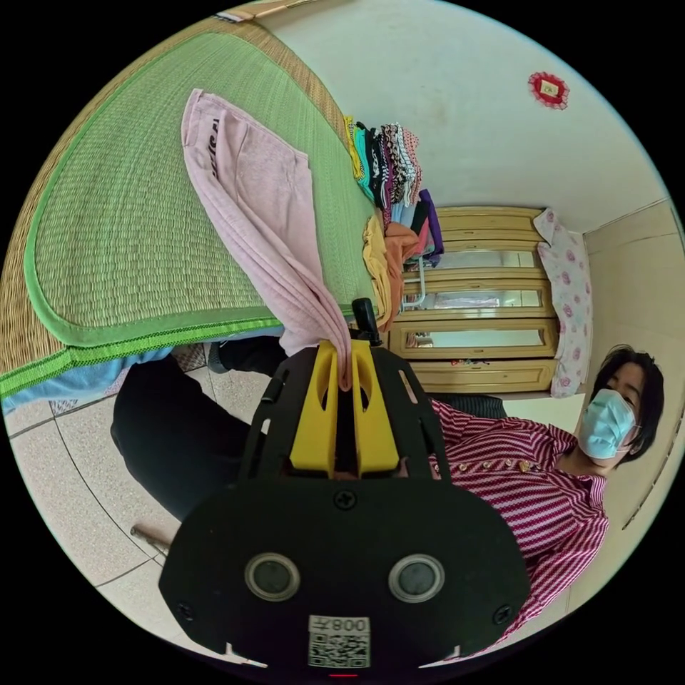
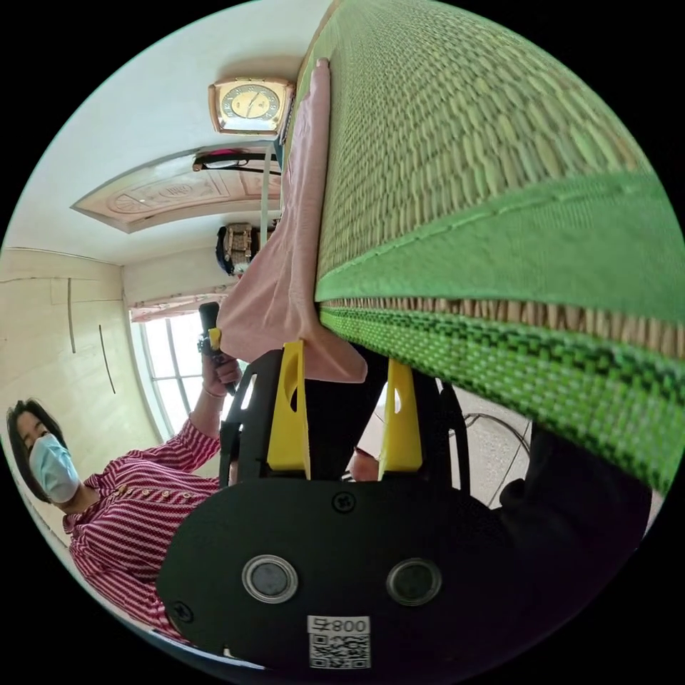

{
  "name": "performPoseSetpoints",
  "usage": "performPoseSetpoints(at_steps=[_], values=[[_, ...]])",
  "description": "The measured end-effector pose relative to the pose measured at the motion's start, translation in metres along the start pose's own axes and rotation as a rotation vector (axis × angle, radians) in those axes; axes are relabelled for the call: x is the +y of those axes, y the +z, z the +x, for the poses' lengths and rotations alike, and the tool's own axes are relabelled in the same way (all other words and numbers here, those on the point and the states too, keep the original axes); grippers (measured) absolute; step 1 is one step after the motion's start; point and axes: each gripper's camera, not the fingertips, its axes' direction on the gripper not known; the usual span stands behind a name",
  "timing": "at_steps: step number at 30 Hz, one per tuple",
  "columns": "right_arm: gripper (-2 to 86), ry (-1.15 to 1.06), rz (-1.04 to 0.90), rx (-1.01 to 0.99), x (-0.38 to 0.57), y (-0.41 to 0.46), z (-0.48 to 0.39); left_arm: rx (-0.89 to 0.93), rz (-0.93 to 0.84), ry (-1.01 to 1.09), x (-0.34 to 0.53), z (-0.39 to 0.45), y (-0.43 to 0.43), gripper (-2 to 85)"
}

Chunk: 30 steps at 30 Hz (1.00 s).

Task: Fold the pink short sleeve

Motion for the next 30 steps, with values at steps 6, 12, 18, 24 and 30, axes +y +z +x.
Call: performPoseSetpoints(at_steps=[6,12,18,24,30], values=[[13.1,-0.024,0.021,-0.048,-0.004,-0.003,-0.008,0.04,0.04,-0.03,0.0,-0.011,0.0,3.4],[10.9,-0.057,0.05,-0.111,-0.005,-0.005,-0.017,0.071,0.069,-0.056,0.001,-0.023,0.001,3.5],[4.3,-0.074,0.062,-0.161,-0.01,-0.011,-0.025,0.087,0.096,-0.07,0.002,-0.032,0.0,3.4],[2.1,-0.08,0.051,-0.219,-0.009,-0.035,-0.052,0.13,0.146,-0.063,0.004,-0.04,-0.007,3.4],[1.7,-0.091,0.008,-0.2,-0.018,-0.079,-0.106,0.192,0.146,-0.02,0.006,-0.037,0.0,3.3]])
